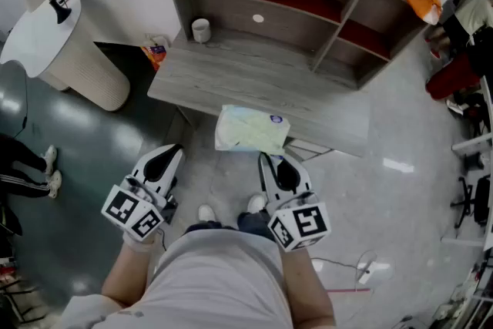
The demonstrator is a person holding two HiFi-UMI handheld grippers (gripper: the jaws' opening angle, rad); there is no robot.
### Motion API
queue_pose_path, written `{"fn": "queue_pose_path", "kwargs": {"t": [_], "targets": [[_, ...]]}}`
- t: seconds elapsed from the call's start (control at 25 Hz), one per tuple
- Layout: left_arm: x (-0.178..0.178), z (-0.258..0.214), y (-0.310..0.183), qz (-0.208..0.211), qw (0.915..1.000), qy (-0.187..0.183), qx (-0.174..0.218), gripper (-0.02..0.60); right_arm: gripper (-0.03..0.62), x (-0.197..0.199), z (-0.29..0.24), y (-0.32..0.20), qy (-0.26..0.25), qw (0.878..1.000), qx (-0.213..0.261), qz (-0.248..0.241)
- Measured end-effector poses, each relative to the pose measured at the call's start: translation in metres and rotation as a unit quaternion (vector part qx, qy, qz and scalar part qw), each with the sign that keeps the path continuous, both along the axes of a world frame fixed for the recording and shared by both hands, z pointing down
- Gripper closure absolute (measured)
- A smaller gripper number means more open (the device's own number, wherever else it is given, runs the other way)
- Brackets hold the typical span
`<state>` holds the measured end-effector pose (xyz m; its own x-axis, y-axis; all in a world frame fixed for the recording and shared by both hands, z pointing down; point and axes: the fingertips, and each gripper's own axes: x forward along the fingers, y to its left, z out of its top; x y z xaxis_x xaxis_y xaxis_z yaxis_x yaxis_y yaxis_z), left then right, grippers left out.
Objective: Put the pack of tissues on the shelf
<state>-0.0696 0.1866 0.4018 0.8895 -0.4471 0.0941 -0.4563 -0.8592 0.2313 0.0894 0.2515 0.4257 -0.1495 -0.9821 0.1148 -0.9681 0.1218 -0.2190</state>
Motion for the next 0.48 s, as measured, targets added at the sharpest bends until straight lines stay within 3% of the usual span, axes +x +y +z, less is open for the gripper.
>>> {"fn": "queue_pose_path", "kwargs": {"t": [0.48], "targets": [[0.05, 0.009, 0.001, -0.024, 0.9997, -0.009, 0.0, 0.563, 0.52, 0.04, 0.007, -0.009, -0.015, 0.999, 0.007, -0.041]]}}
